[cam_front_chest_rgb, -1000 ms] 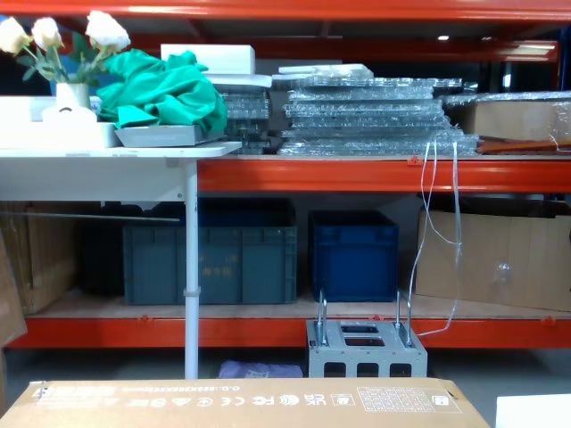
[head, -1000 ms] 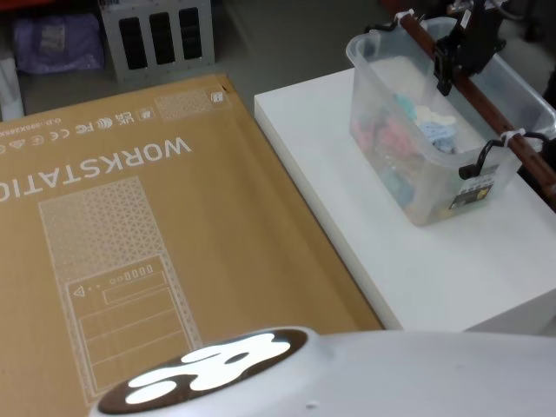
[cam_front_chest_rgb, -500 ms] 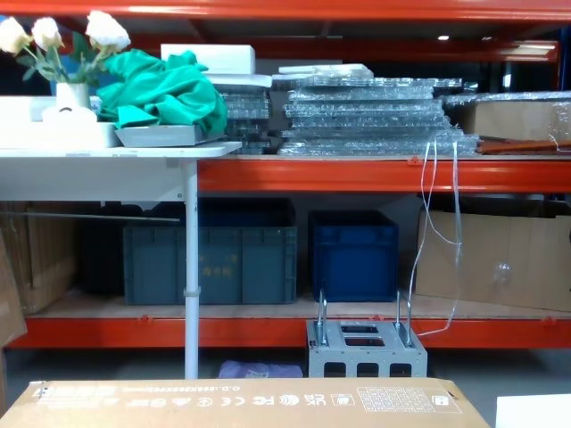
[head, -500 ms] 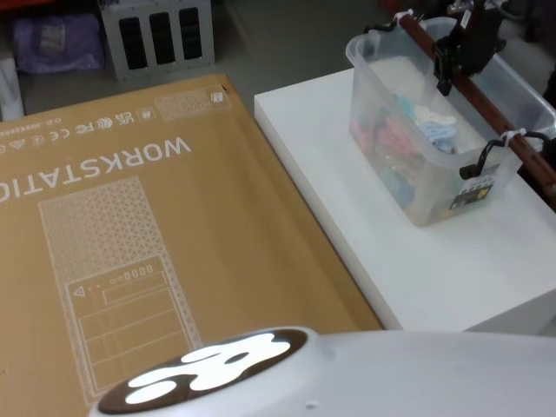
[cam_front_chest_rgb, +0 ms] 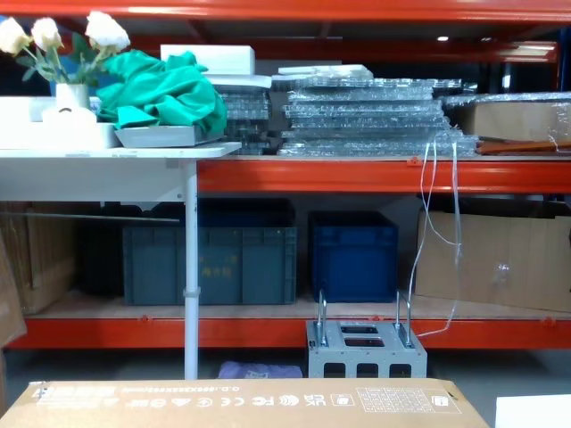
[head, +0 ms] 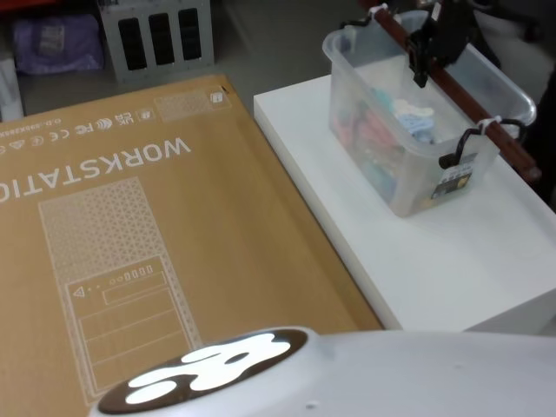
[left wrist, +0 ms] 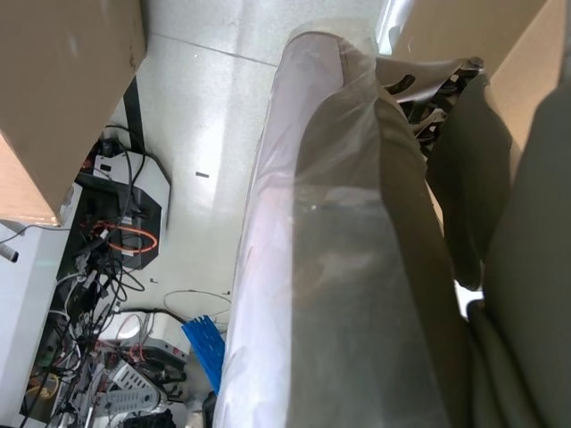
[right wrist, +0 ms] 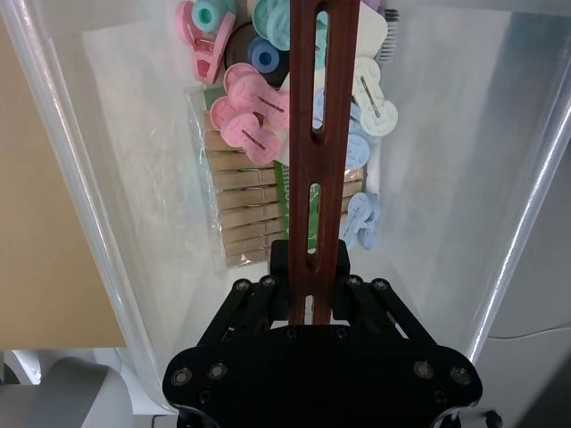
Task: Use one hand to grasp the basket and place it at the designated location.
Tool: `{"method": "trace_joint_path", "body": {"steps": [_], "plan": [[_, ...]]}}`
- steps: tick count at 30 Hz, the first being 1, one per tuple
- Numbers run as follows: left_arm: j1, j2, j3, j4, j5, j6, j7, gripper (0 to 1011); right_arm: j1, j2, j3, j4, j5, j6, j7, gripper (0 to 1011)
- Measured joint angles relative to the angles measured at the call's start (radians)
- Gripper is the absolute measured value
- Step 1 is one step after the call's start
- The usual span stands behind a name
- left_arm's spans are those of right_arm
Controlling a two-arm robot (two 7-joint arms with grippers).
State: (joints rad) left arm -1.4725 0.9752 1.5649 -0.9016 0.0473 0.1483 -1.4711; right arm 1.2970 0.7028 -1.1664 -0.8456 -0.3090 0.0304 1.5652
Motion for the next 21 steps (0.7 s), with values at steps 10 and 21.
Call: {"method": "trace_joint_path", "body": {"steps": [10, 21], "plan": [[0.0, 0.0, 0.0, 0.0, 0.0, 0.0, 0.0, 0, 0.066, -0.044, -0.013, 0.027, -0.015, -0.033, -0.014, 235], [0.0, 0.0, 0.0, 0.0, 0.0, 0.0, 0.0, 0, 0.088, -0.01, -0.013, -0.035, -0.009, -0.024, -0.015, 237]]}}
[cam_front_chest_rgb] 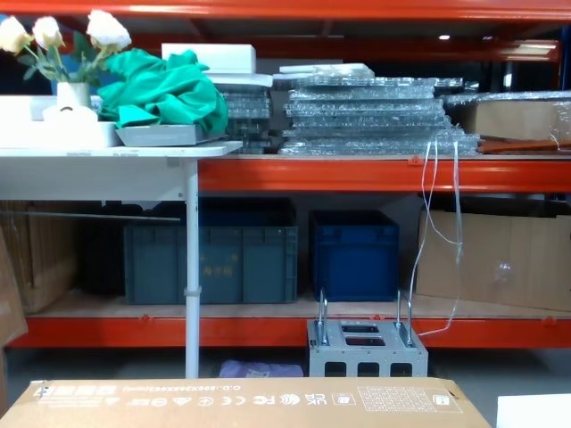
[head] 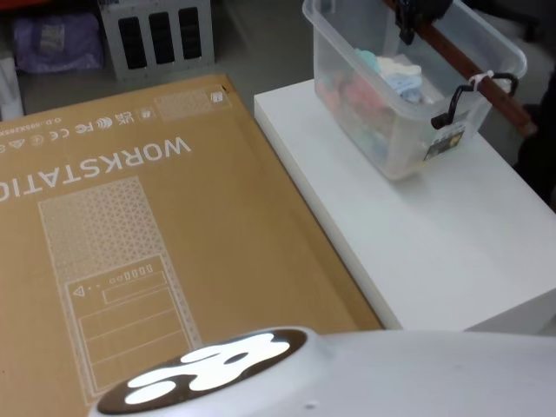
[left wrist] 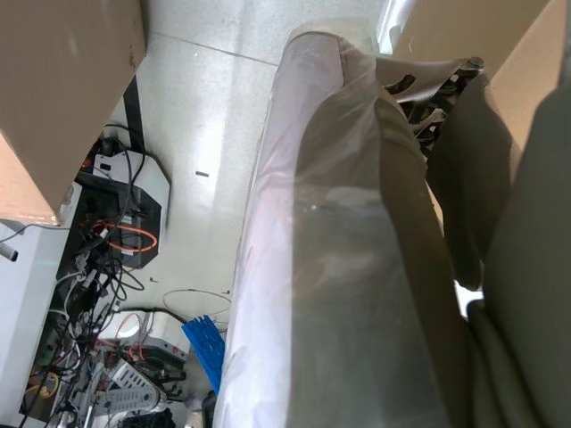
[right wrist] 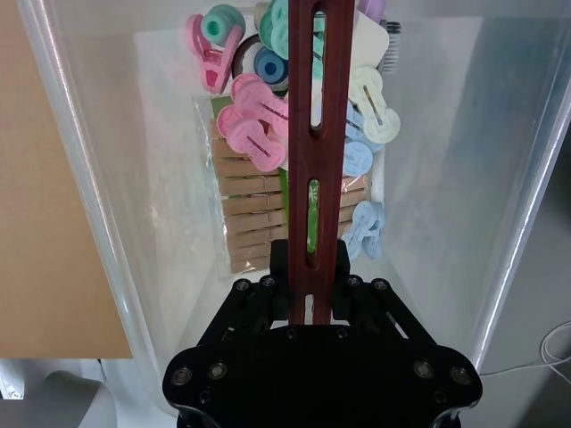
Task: Use one hand to grasp the basket and place it at the designated location.
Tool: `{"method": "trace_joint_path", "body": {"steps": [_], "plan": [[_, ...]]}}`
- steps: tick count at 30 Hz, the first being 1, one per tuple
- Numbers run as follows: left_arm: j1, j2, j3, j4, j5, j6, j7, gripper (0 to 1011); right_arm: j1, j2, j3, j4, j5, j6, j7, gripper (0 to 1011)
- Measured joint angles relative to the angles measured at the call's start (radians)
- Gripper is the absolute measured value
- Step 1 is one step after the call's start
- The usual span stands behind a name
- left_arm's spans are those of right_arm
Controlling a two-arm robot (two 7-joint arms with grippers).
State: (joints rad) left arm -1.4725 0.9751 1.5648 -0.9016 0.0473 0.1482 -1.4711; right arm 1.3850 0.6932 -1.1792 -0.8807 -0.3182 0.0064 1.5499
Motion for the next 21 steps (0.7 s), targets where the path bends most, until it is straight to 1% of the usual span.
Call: {"method": "trace_joint_path", "body": {"steps": [3, 6, 7, 10, 13, 21], "plan": [[0.0, 0.0, 0.0, 0.0, 0.0, 0.0, 0.0, 0, 0.006, 0.01, 0.0, -0.019, 0.002, 0.002, 0.0, 238], [0.0, 0.0, 0.0, 0.0, 0.0, 0.0, 0.0, 0, 0.018, 0.028, 0.003, -0.053, 0.004, 0.007, 0.001, 237], [0.0, 0.0, 0.0, 0.0, 0.0, 0.0, 0.0, 0, 0.024, 0.038, 0.005, -0.074, 0.005, 0.013, 0.003, 237], [0.0, 0.0, 0.0, 0.0, 0.0, 0.0, 0.0, 0, 0.031, 0.048, 0.007, -0.095, 0.008, 0.019, 0.006, 237], [0.0, 0.0, 0.0, 0.0, 0.0, 0.0, 0.0, 0, 0.046, 0.067, 0.008, -0.134, 0.008, 0.033, 0.016, 237], [0.0, 0.0, 0.0, 0.0, 0.0, 0.0, 0.0, 0, 0.069, 0.089, 0.009, -0.181, 0.008, 0.049, 0.027, 237]]}}
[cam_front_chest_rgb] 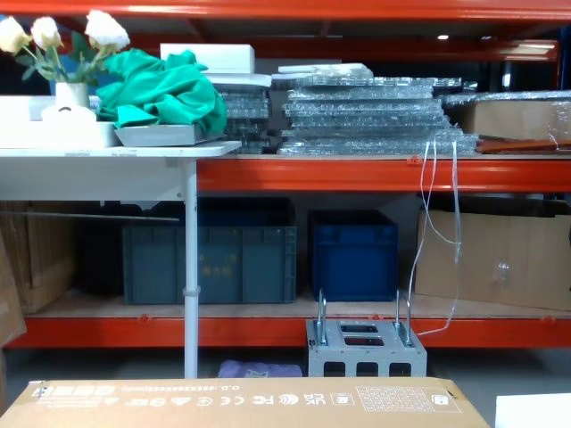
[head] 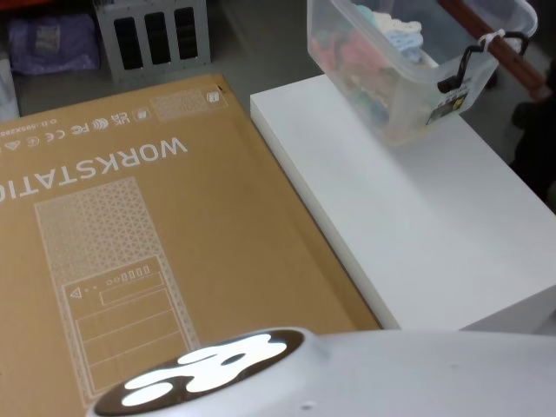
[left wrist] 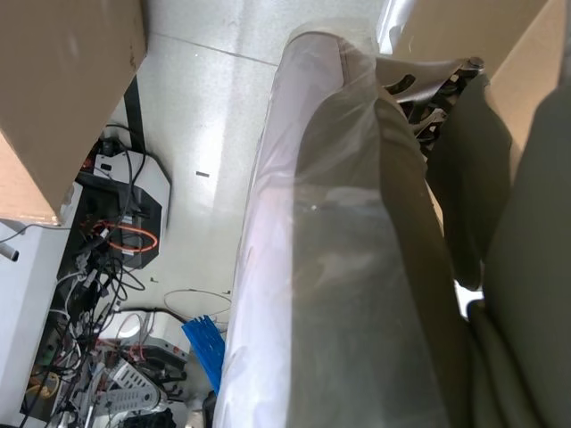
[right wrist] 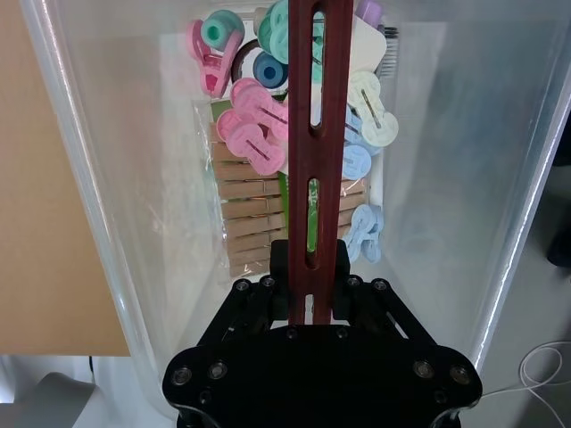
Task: Use one hand to grasp the basket and place it at the designated location.
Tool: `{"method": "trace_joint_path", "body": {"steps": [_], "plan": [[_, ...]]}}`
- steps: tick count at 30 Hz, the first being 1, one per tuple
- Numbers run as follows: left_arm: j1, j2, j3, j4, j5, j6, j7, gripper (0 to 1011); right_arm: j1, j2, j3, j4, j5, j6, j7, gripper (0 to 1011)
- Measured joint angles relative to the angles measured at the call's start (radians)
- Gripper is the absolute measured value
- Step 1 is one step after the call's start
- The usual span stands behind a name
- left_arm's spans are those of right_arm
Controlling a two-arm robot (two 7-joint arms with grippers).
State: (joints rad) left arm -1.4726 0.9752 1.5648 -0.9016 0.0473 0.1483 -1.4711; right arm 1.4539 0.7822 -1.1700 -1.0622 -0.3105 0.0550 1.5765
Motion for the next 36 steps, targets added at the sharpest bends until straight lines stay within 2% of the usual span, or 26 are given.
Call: {"method": "trace_joint_path", "body": {"steps": [8, 12, 23, 36], "plan": [[0.0, 0.0, 0.0, 0.0, 0.0, 0.0, 0.0, 0, 0.015, 0.01, 0.0, -0.024, -0.001, -0.004, 0.003, 237], [0.0, 0.0, 0.0, 0.0, 0.0, 0.0, 0.0, 0, 0.02, -0.011, -0.007, -0.023, 0.007, -0.054, 0.001, 237], [0.0, 0.0, 0.0, 0.0, 0.0, 0.0, 0.0, 0, 0.036, -0.046, -0.023, -0.012, 0.029, -0.12, -0.014, 237], [0.0, 0.0, 0.0, 0.0, 0.0, 0.0, 0.0, 0, 0.059, -0.078, -0.05, -0.042, 0.05, -0.162, -0.019, 237]]}}
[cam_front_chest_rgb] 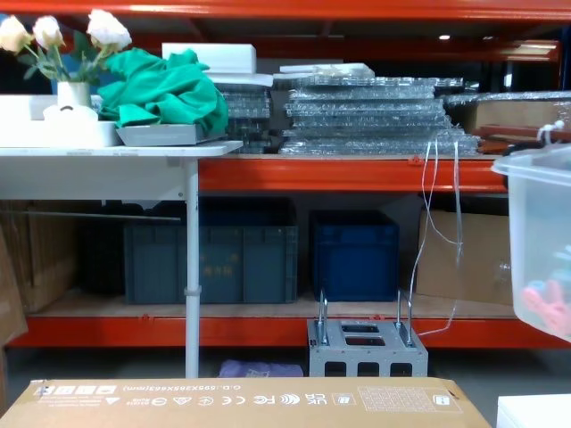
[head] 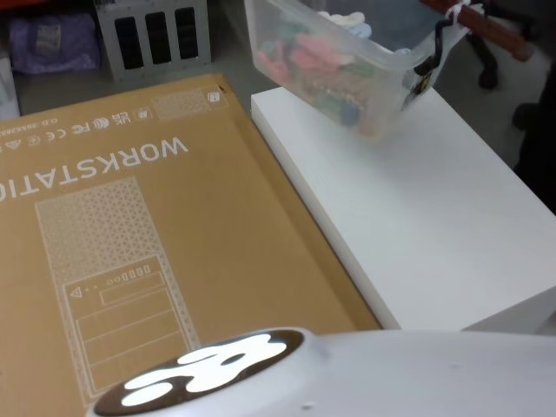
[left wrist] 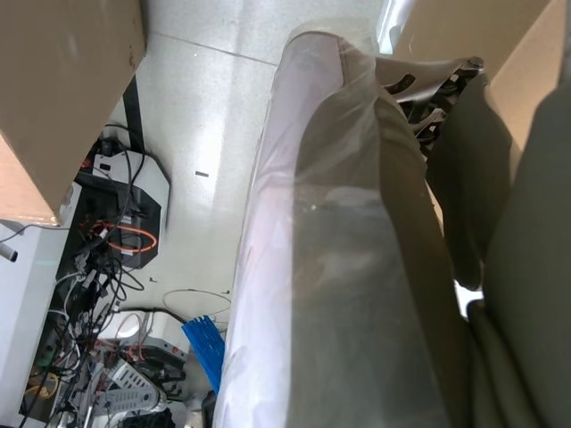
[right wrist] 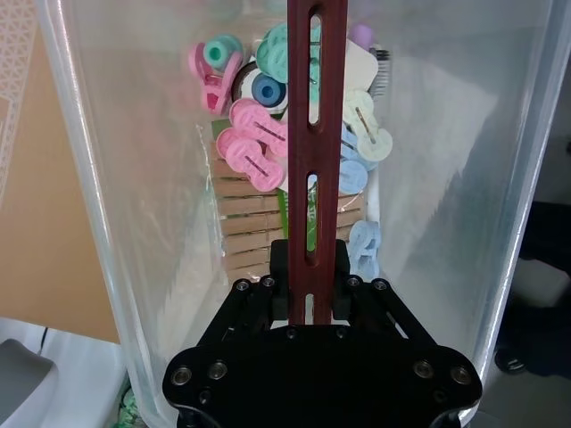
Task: Use one hand to grasp the basket and place it at the designated location.
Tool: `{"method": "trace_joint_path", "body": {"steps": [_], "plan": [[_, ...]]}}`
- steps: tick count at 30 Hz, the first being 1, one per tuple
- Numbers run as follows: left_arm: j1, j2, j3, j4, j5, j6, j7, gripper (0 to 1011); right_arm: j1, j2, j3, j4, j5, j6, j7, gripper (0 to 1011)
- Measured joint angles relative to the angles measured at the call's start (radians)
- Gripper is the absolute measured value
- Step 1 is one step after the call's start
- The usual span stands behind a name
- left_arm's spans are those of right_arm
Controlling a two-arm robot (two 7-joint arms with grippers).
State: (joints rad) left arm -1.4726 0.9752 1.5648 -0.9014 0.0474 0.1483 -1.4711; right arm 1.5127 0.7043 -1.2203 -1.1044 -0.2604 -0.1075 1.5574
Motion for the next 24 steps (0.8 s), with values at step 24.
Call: {"method": "trace_joint_path", "body": {"steps": [24], "plan": [[0.0, 0.0, 0.0, -0.001, 0.0, 0.0, 0.0, 0, 0.025, -0.076, -0.049, -0.026, 0.056, -0.115, -0.013, 237]]}}
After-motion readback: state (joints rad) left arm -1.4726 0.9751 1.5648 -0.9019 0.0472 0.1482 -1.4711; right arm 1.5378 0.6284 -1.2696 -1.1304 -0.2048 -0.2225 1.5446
